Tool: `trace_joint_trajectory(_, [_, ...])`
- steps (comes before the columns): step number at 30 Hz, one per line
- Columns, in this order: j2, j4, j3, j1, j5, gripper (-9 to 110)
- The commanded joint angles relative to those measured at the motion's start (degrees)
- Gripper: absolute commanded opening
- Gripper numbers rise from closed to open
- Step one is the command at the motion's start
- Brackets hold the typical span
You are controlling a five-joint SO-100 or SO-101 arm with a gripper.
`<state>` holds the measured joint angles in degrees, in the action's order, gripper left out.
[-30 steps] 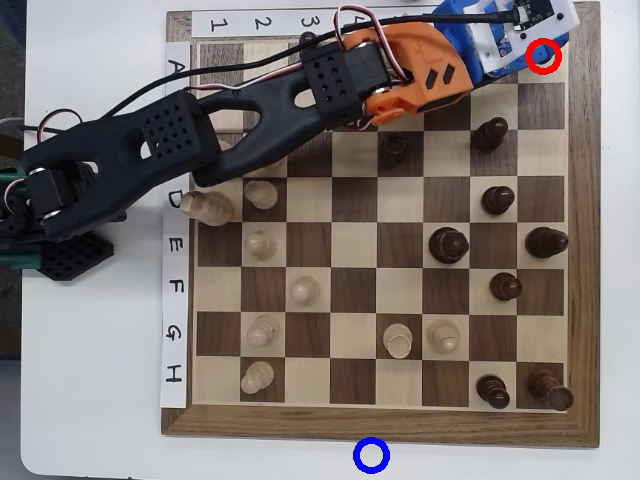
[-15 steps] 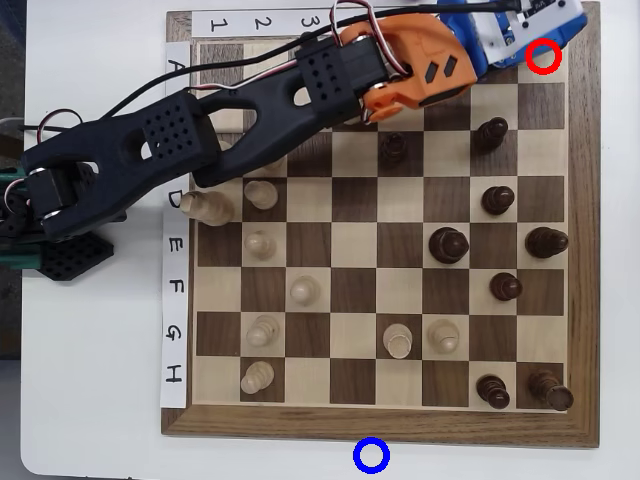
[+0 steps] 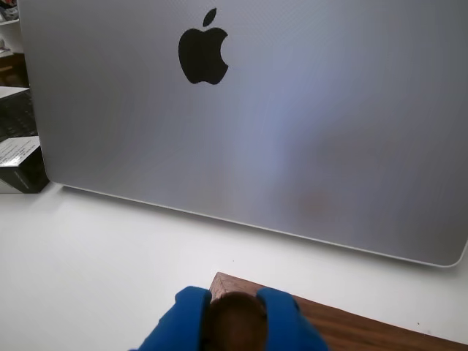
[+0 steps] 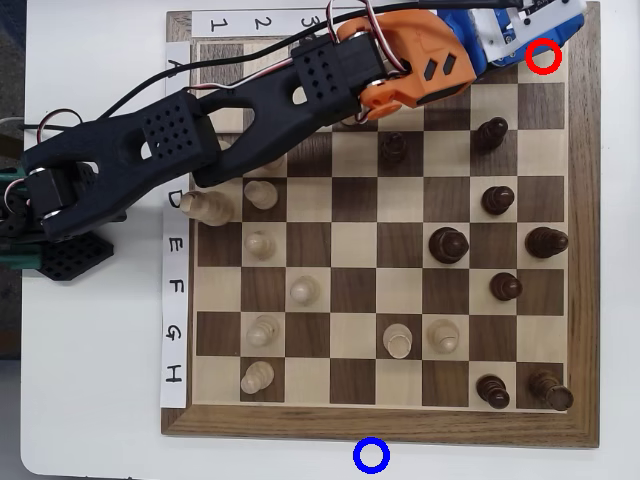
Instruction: Move the piece to destination
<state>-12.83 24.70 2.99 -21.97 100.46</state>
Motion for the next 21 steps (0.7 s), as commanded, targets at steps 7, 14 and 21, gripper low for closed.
trace_joint_trajectory(7, [-46.5, -3.3, 19.4, 4.0, -3.7, 0])
trace_joint_trajectory(14, [-66.1, -9.1, 44.4, 7.1, -7.1, 0])
trace_joint_trajectory(21, [-83.7, -11.3, 65.1, 10.6, -10.3, 0])
